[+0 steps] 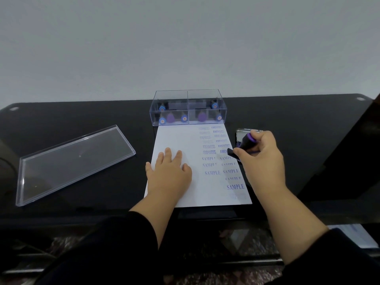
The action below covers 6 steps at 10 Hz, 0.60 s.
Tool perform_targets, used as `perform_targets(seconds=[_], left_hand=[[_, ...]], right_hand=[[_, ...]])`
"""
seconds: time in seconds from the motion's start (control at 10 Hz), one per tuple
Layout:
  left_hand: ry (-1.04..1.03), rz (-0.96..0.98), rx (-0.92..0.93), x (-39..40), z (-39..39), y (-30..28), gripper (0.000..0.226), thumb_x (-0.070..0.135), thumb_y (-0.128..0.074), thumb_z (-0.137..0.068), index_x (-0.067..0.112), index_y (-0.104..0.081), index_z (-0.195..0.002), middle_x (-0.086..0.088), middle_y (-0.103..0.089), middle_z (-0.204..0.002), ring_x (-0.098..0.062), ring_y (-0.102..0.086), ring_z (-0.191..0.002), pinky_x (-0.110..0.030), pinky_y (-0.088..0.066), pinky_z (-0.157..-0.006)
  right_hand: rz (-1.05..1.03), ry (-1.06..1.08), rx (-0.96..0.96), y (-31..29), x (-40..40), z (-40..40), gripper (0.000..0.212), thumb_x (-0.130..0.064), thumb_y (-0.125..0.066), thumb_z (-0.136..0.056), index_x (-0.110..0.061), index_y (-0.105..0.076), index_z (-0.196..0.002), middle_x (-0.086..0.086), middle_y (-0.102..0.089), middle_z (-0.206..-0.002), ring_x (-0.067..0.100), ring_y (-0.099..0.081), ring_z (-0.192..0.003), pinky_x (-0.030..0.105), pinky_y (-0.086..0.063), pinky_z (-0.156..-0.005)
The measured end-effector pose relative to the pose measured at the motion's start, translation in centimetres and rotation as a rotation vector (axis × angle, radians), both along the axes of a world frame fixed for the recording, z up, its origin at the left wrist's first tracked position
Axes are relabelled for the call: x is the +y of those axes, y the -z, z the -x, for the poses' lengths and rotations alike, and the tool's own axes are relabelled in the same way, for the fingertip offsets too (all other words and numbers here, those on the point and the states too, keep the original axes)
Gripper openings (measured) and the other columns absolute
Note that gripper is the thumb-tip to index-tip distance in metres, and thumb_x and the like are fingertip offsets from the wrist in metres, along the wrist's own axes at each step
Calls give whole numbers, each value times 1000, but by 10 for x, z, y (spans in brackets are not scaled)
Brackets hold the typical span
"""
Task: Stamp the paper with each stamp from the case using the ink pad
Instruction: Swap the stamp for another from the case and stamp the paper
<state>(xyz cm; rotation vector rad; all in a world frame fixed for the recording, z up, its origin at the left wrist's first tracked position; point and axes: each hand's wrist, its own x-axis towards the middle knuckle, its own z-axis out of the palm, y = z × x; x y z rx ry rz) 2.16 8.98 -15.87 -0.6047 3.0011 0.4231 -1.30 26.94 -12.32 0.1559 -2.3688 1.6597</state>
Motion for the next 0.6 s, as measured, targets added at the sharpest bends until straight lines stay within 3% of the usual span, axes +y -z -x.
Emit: perform_targets(seconds=[0.2, 0.6], left_hand=[[2, 6, -7, 0, 0, -1, 54, 35, -18, -100, 29, -5, -152, 1, 4, -160, -18, 4, -147, -51, 4, -115], [-2, 5, -6, 1, -1, -1, 54, 34, -18, -100, 29, -5, -152, 1, 4, -160, -17, 4, -147, -50, 3, -115]], right_hand=[[1, -25, -14, 1, -2, -1, 38, -15, -72, -82, -27, -49, -109, -14, -58, -78, 2, -58, -74, 15, -42, -61], [2, -14, 1, -1, 2, -1, 36, -16, -72, -82, -32, -45, -100, -14, -58, -77, 1, -57, -70, 16, -41, -58]])
